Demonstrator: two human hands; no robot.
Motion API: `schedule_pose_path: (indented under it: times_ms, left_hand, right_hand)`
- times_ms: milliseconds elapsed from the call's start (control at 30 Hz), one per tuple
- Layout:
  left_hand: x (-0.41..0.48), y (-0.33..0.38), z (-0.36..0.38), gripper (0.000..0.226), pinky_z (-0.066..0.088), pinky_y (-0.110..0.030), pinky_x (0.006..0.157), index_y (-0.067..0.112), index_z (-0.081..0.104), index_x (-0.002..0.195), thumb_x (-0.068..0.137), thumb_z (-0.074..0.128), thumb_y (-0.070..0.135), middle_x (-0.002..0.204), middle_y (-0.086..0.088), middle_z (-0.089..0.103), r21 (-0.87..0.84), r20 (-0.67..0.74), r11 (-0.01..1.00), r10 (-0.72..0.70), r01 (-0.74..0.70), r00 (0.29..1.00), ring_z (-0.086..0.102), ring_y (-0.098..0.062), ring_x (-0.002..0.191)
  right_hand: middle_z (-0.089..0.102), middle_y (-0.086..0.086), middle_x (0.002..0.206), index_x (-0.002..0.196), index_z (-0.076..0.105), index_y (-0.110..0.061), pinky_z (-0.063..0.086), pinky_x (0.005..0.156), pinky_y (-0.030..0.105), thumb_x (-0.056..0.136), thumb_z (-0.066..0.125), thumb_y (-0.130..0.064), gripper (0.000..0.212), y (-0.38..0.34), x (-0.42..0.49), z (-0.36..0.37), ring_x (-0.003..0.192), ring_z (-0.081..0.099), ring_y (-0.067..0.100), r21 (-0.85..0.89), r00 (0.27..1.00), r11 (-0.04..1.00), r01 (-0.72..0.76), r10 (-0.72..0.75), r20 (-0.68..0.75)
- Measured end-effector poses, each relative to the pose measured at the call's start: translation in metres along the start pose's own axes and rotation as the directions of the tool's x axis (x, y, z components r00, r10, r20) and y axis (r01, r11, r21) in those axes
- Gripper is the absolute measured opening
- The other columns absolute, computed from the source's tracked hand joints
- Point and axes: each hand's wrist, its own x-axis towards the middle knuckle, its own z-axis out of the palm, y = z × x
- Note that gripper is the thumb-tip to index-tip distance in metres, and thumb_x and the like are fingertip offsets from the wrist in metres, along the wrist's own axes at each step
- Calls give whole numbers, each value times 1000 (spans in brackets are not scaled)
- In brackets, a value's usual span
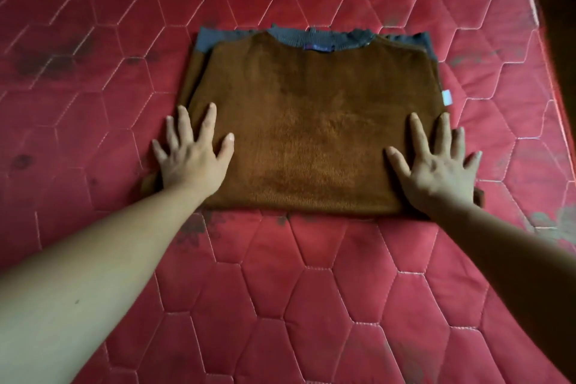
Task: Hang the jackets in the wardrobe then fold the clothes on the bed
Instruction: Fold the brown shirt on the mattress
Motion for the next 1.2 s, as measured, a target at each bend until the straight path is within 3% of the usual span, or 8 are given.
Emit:
schedule_pose_path:
  times_ms: [200, 467, 700, 833, 933, 1000, 1100, 1200]
  left_hand:
    - [-16, -8, -19, 77, 39, -56, 101, 39, 19, 154, 89, 40, 76, 145, -16, 34, -167, -40, 971, -178, 170, 983, 39, -40, 129]
    - [-34, -62, -50, 88, 39, -40, 111, 17, 32, 153, 83, 78, 44, 150, -10, 47, -474, 438, 777, -199, 413, 877, 48, -29, 134]
    - [-111, -92, -39, 78, 35, -41, 113, 13, 32, 154, 90, 74, 30, 155, -13, 41, -329, 465, 853, -227, 406, 856, 42, -31, 140]
    - [-164, -101, -32, 69, 43, -48, 106, 17, 42, 146, 88, 75, 36, 142, -17, 53, -189, 398, 888, -320, 418, 860, 50, -38, 129]
    - [-181, -76, -37, 74, 35, -55, 106, 25, 38, 147, 85, 75, 39, 149, -17, 36, -37, 184, 958, -275, 286, 944, 35, -41, 135]
    - [-189, -47, -35, 75, 31, -59, 108, 24, 34, 151, 87, 69, 39, 157, -15, 25, -37, 41, 999, -5, 6, 999, 23, -38, 146]
    - [-206, 16, -17, 70, 25, -58, 115, 23, 29, 155, 94, 54, 45, 164, -11, 19, -51, 7, 926, 375, -374, 927, 12, -32, 153]
    - [-213, 67, 11, 65, 17, -51, 122, 27, 22, 158, 97, 42, 35, 168, -5, 10, -4, 64, 879, 476, -477, 877, 6, -23, 155]
  right_hand:
    - [51, 30, 122, 143, 35, -21, 46, 91, 56, 86, 56, -72, 79, 6, -25, -20, 112, 53, 49, 256, 963, 941, -222, 253, -93]
    - [72, 19, 86, 97, 68, 3, 57, 71, 46, 86, 79, -33, 39, 59, -46, -53, 71, 68, 30, 558, 828, 647, -520, 220, 516]
    - [63, 10, 75, 93, 65, -3, 36, 49, 27, 89, 76, -34, 33, 81, -106, -40, 63, 58, 24, 272, 785, 862, -428, 205, 585]
    - [62, 25, 101, 108, 50, 2, 43, 69, 38, 93, 70, -34, 44, 89, -153, -34, 93, 59, 41, 107, 819, 940, -324, 223, 528]
    - [46, 26, 131, 128, 42, -9, 40, 99, 58, 91, 65, -43, 55, 69, -179, -35, 124, 44, 45, 61, 950, 965, -256, 239, 202]
    - [35, 23, 149, 143, 39, -16, 25, 114, 62, 91, 57, -51, 65, 32, -186, -36, 141, 31, 40, 61, 999, 998, -33, 32, 14]
    - [16, 15, 166, 157, 26, -23, 8, 120, 62, 94, 43, -64, 77, -40, -189, -17, 154, 8, 34, 18, 947, 949, 315, -315, 64]
    - [4, 9, 169, 161, 18, -24, 3, 121, 63, 102, 27, -60, 69, -89, -191, 14, 156, -4, 31, -8, 883, 892, 452, -446, 143]
